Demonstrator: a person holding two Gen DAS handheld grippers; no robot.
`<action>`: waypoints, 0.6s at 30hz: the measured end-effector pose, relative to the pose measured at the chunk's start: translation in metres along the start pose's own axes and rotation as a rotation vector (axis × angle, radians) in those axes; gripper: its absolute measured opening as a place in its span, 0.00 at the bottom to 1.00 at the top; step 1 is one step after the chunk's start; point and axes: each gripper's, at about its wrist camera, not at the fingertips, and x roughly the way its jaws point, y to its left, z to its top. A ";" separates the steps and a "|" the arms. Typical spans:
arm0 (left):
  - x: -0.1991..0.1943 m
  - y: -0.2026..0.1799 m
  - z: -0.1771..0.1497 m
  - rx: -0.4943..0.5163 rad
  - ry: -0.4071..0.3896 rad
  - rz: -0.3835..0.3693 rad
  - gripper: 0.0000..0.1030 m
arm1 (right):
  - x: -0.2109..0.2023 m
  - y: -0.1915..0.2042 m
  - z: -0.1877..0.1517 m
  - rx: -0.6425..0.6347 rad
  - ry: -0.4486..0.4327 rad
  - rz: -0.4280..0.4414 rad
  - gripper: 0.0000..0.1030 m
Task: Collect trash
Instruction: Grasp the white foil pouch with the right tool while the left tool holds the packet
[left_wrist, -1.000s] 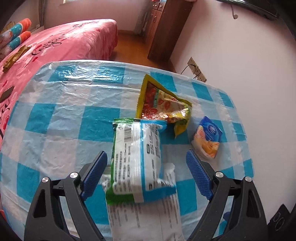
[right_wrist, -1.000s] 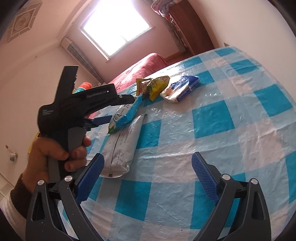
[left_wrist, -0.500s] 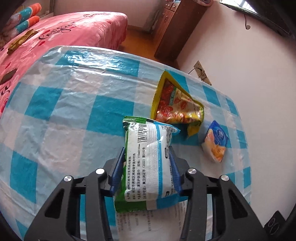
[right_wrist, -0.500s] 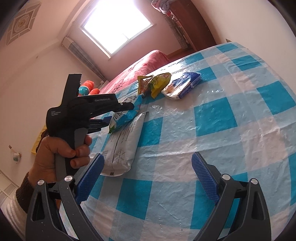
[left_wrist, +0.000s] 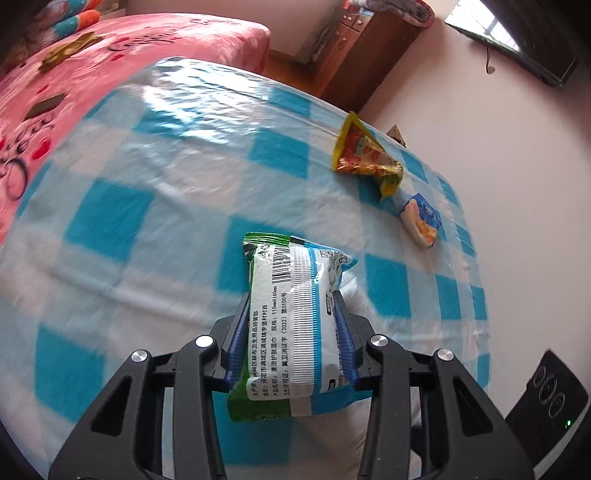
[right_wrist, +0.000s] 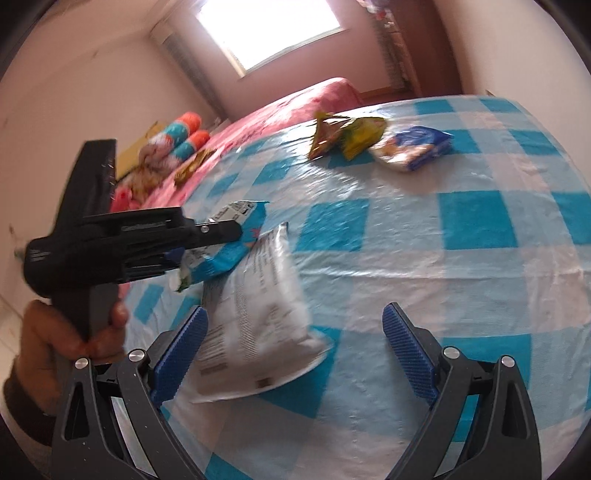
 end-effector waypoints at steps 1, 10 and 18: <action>-0.005 0.004 -0.005 -0.008 -0.004 0.002 0.41 | 0.003 0.006 0.000 -0.028 0.013 -0.012 0.91; -0.050 0.047 -0.039 -0.058 -0.032 0.026 0.40 | 0.020 0.035 0.000 -0.174 0.073 -0.067 0.94; -0.078 0.066 -0.065 -0.053 -0.043 0.039 0.36 | 0.032 0.051 -0.001 -0.261 0.108 -0.157 0.96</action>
